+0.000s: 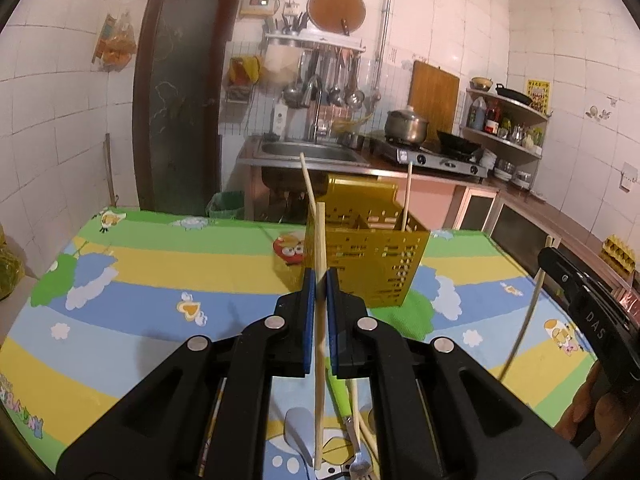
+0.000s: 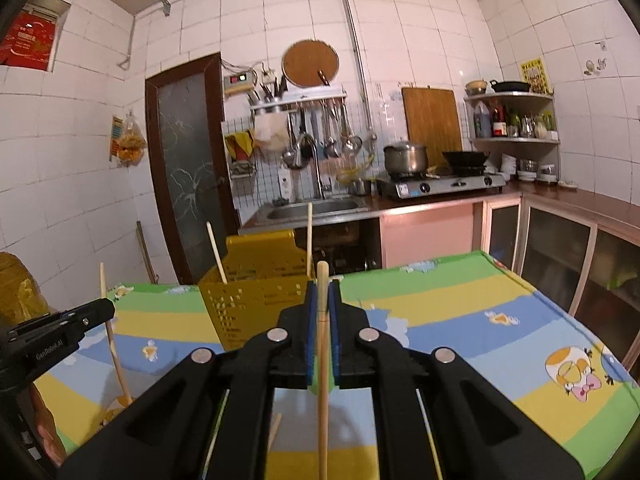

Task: Organize utensils
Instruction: 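Carry both chopsticks over the yellow holder and open both tools to drop them in, then raise both open tools and move them back down to the table utensils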

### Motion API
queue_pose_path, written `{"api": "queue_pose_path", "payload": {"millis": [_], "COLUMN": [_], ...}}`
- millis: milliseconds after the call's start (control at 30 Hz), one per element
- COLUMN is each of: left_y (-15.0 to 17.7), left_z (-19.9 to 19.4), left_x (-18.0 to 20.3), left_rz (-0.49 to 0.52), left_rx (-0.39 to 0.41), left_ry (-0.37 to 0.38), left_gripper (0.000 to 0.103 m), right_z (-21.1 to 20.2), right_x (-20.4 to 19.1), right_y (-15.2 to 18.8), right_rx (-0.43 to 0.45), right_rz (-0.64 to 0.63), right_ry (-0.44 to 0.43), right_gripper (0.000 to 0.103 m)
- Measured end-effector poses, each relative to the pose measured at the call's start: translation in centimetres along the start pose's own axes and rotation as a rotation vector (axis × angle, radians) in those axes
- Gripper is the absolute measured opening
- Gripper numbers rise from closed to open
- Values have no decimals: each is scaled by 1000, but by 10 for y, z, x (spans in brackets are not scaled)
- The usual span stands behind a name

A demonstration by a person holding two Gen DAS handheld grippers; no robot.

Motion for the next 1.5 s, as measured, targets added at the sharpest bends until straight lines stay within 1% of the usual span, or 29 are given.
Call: {"api": "queue_pose_path", "payload": {"millis": [133,233,333,467,533,600,667,733,833,900,967,1033,1133,1200,1267,1300,1333,1367,1400,1467,1500], "left_y": [-23,-51,-86,-129,-146,-155,-160,-160,-151,-138,-127,-120,-114,-113,-116,-118,-119,-121,-122,-121,-121], "left_z": [-4,-4,0,17,29,42,63,81,117,143,161,171,175,169,155,148,139,128,118,100,94], "left_x": [12,26,41,57,64,68,71,71,65,57,50,42,31,25,19,17,15,12,8,-1,-3], "left_rz": [16,26,33,24,26,28,34,34,30,25,20,13,-8,-15,-23,-26,-25,-22,-25,-38,-42], "left_rx": [47,100,174,263,306,329,341,337,304,255,219,193,151,115,106,114,118,117,112,88,78], "left_ry": [20,37,49,72,75,76,73,72,67,48,35,26,17,22,16,14,10,3,-2,-9,-12], "left_gripper": [4,4,4,4,4,5,4,4,4,4,5,5,5,11,44,51,64,72,74,85,88], "right_z": [2,7,18,45,55,73,89,110,139,156,169,178,188,189,184,180,174,169,160,147,141], "right_x": [1,-1,-6,-12,-12,-13,-14,-15,-16,-17,-20,-21,-21,-19,-14,-10,-6,-2,3,11,14], "right_y": [-29,-61,-98,-145,-157,-168,-170,-166,-148,-128,-109,-99,-85,-81,-82,-83,-85,-85,-86,-86,-84], "right_rx": [55,115,175,243,261,281,282,264,220,176,127,91,7,-34,-61,-75,-78,-74,-64,-90,-113], "right_rz": [-6,-21,-44,-58,-52,-45,-43,-35,-36,-38,-52,-61,-86,-104,-120,-119,-106,-91,-71,-65,-61], "right_ry": [-11,-13,-10,-8,-12,-11,-13,-23,-39,-48,-51,-55,-63,-41,-13,-3,1,6,15,27,29], "right_gripper": [6,6,6,6,6,6,6,6,6,6,6,6,6,7,10,28,65,77,79,79,79]}}
Point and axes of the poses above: each gripper's, at about its wrist camera, not at the fingertips, and z roughly the way its jaws point, x to its right, y to its underside, the point moved 1 cm from there along z, roughly the way its jaws point, and after that the axes turned 12 degrees about -z, right-handed, at the moved point
